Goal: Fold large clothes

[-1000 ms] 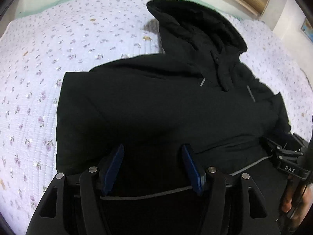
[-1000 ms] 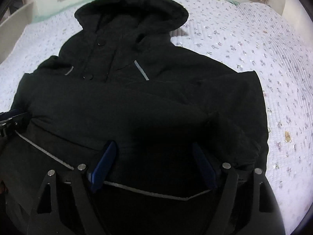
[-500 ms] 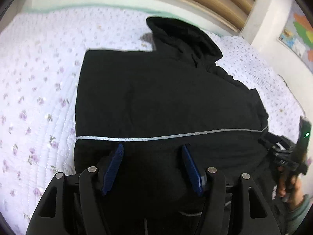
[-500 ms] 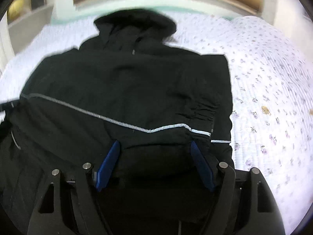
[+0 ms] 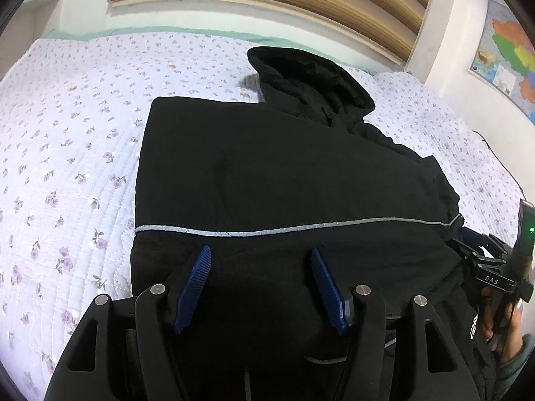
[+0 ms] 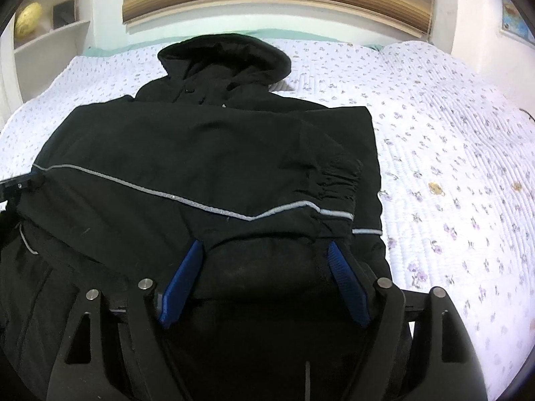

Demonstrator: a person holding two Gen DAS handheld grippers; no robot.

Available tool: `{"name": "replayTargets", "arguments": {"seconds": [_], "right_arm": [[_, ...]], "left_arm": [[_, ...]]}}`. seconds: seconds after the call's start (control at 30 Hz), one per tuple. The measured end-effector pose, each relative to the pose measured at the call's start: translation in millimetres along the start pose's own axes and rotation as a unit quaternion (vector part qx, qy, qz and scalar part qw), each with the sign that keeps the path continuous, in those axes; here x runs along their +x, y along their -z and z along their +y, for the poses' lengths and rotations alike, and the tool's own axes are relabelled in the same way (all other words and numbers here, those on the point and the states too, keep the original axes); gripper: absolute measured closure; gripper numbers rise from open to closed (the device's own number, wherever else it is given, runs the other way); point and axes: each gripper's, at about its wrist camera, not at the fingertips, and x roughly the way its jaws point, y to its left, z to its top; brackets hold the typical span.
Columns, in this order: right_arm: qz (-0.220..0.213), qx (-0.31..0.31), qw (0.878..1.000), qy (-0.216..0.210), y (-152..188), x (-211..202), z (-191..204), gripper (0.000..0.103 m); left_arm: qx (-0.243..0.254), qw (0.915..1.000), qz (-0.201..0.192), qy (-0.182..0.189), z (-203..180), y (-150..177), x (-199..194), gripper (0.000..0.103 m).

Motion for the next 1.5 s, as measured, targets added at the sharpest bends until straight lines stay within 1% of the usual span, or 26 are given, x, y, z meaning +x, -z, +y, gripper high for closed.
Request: {"name": "replayTargets", "arguments": {"seconds": [0.07,0.17,0.2,0.27,0.3,0.33,0.37,0.4,0.47,0.53,0.6,0.63,0.7,0.73,0.8,0.87,0.97,1.03,1.17,1.27,1.33,1.37,1.4,1.43,1.47,1.5], "right_arm": [[0.009,0.012,1.000,-0.006,-6,8,-4,0.021],[0.042,0.015,0.999,-0.008,-17,16,-5,0.019],[0.060,0.016,0.998,-0.011,-21,16,-6,0.019],[0.118,0.035,0.992,-0.026,-36,16,-14,0.019],[0.135,0.045,0.989,-0.034,-42,13,-18,0.019],[0.154,0.064,0.985,-0.052,-55,5,-25,0.021],[0.154,0.075,0.983,-0.064,-66,-3,-29,0.021],[0.143,0.086,0.983,-0.071,-85,-18,-35,0.021],[0.121,0.093,0.986,-0.061,-120,-34,-43,0.021],[0.100,0.107,0.987,-0.064,-165,-41,-53,0.021],[0.082,0.123,0.986,-0.078,-201,-41,-59,0.021],[0.077,0.131,0.985,-0.081,-218,-37,-62,0.021],[0.077,0.145,0.982,-0.092,-249,-20,-67,0.021],[0.079,0.149,0.981,-0.098,-258,-10,-68,0.021],[0.085,0.154,0.980,-0.098,-273,16,-68,0.021],[0.104,0.155,0.978,-0.095,-286,56,-67,0.021],[0.131,0.157,0.975,-0.087,-293,111,-67,0.021],[0.137,0.158,0.974,-0.091,-297,139,-70,0.021],[0.146,0.142,0.976,-0.072,-303,185,-75,0.021],[0.153,0.144,0.974,-0.080,-304,212,-77,0.023],[0.160,0.138,0.974,-0.083,-305,232,-73,0.033],[0.164,0.131,0.974,-0.084,-306,242,-69,0.049],[0.172,0.122,0.973,-0.092,-307,253,-63,0.068],[0.177,0.115,0.973,-0.091,-306,259,-59,0.079],[0.175,0.095,0.978,-0.060,-306,261,-54,0.095],[0.158,0.078,0.984,-0.036,-309,256,-56,0.096]], "left_arm": [[0.003,0.9998,0.016,-0.008,-2,-3,3,0.040],[-0.002,0.9975,0.067,-0.020,-6,-18,6,0.040],[-0.013,0.9957,0.090,-0.017,-7,-27,3,0.039],[-0.029,0.9933,0.112,0.006,-8,-45,-10,0.040],[-0.033,0.9928,0.114,0.018,-10,-60,-23,0.040],[-0.030,0.9937,0.107,0.019,-14,-75,-36,0.039],[-0.022,0.9948,0.098,0.018,-18,-88,-48,0.039],[-0.012,0.9959,0.088,0.016,-23,-106,-60,0.039],[0.002,0.9970,0.075,0.018,-32,-140,-74,0.039],[0.007,0.9983,0.056,0.015,-40,-179,-79,0.039],[-0.002,0.9987,0.050,0.004,-42,-207,-73,0.037],[-0.015,0.9986,0.051,-0.006,-41,-223,-64,0.037],[-0.032,0.9982,0.050,-0.010,-37,-246,-47,0.037],[-0.036,0.9981,0.048,-0.012,-35,-255,-38,0.037],[-0.037,0.9976,0.054,-0.025,-29,-275,-4,0.037],[-0.039,0.9958,0.077,-0.030,-24,-287,37,0.037],[-0.040,0.9921,0.108,-0.048,-15,-296,101,0.037],[-0.042,0.9913,0.113,-0.052,-10,-300,130,0.037],[-0.049,0.9901,0.122,-0.049,0,-307,184,0.037],[-0.053,0.9891,0.126,-0.054,8,-310,219,0.037],[-0.057,0.9882,0.128,-0.060,14,-313,237,0.037],[-0.059,0.9877,0.129,-0.066,16,-313,244,0.037],[-0.061,0.9875,0.126,-0.073,19,-314,249,0.051],[-0.062,0.9878,0.119,-0.078,23,-316,251,0.071],[-0.078,0.9878,0.121,-0.060,32,-318,250,0.090],[-0.101,0.9882,0.109,-0.037,43,-320,242,0.090]]}}
